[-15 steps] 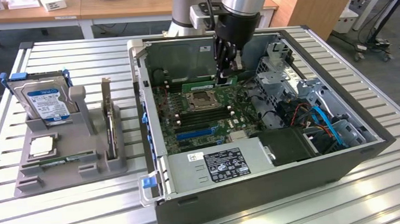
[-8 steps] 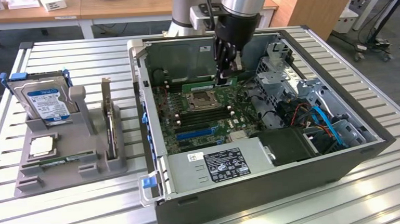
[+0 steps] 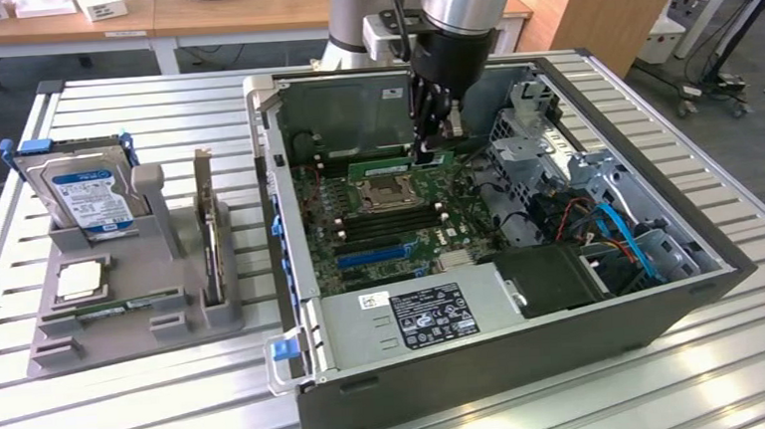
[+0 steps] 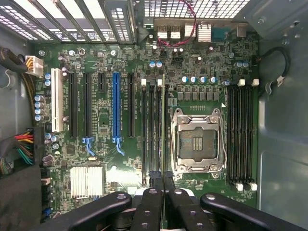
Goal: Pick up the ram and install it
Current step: 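Insert the ram into the slot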
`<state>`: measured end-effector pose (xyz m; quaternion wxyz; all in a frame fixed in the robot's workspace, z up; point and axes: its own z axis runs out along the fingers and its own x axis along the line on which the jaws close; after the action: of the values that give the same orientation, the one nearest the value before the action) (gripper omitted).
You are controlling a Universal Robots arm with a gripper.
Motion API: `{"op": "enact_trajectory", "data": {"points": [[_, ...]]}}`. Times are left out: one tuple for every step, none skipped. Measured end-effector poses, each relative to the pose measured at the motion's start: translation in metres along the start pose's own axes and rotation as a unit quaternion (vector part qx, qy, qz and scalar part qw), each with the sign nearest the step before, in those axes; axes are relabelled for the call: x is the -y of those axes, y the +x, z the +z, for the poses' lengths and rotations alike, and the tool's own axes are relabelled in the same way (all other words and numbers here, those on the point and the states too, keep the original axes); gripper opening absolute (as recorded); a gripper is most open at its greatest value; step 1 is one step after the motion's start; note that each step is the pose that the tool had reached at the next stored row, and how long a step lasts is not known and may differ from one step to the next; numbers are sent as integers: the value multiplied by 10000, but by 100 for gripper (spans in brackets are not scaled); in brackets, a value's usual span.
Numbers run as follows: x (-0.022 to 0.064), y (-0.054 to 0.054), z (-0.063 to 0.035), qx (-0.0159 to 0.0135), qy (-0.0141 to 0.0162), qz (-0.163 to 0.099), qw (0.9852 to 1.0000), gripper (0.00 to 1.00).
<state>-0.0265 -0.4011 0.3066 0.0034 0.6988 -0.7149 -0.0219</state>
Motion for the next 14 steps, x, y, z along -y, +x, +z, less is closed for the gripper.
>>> {"op": "enact_trajectory", "data": {"points": [[0, 0, 0, 0, 0, 0, 10000, 12], [0, 0, 3, 1, 0, 0, 10000, 12], [1, 0, 8, 2, 2, 0, 10000, 12], [0, 0, 12, 2, 5, 0, 10000, 12], [1, 0, 13, 0, 5, 0, 10000, 12], [0, 0, 12, 0, 5, 0, 10000, 12], [0, 0, 12, 0, 5, 0, 10000, 12], [0, 1, 13, 0, 5, 0, 10000, 12], [1, 0, 15, 0, 5, 0, 10000, 12], [1, 0, 20, 2, 7, 0, 10000, 12], [1, 0, 26, 2, 8, -1, 10000, 12], [1, 1, 32, 1, 10, -1, 10000, 12], [2, 1, 39, 1, 12, 0, 10000, 12], [2, 1, 46, 1, 14, 0, 10000, 12]]}}
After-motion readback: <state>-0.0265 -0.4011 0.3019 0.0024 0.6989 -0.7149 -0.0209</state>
